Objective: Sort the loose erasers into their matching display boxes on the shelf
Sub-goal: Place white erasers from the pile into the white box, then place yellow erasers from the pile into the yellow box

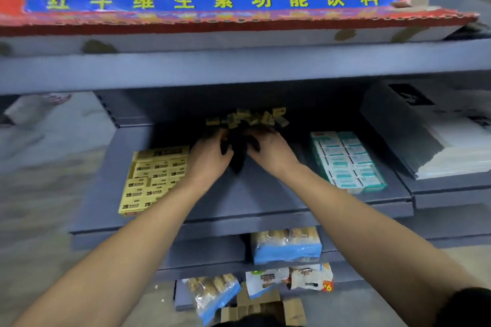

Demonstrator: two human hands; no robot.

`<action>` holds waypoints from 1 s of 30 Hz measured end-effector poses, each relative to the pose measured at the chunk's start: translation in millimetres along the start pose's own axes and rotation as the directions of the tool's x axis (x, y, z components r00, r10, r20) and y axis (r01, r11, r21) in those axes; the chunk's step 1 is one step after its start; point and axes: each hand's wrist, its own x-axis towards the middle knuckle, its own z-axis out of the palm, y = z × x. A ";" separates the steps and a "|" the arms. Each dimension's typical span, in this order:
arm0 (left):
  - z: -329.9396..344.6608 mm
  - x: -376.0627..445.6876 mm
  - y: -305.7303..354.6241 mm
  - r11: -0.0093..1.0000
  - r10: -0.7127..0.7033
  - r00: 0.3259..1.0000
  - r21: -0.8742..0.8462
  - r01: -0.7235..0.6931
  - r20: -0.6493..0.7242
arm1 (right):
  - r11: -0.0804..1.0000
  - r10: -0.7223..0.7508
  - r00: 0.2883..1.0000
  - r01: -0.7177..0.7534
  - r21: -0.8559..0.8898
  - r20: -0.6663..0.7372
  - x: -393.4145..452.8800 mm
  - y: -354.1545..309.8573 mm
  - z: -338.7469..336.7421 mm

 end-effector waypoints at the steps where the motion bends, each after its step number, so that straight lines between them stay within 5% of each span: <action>1: -2.8 0.5 -5.1 1.000 -0.016 1.000 0.010 0.016 -0.002 | 1.000 -0.012 1.000 0.012 -0.003 0.004 4.5 -2.9 5.4; 9: -10.7 5.6 -24.8 0.998 -0.066 0.998 0.006 0.066 -0.003 | 0.999 0.021 0.997 -0.017 -0.049 0.080 30.3 -9.6 32.6; 19: -0.1 18.6 -31.3 0.999 -0.049 0.999 0.012 0.049 -0.022 | 0.986 0.161 0.986 -0.158 0.048 -0.052 53.7 -4.9 55.8; 30: 1.4 23.7 -40.1 1.000 -0.027 0.998 0.007 0.027 -0.056 | 0.960 0.239 0.965 -0.251 -0.123 -0.103 78.3 -4.2 58.2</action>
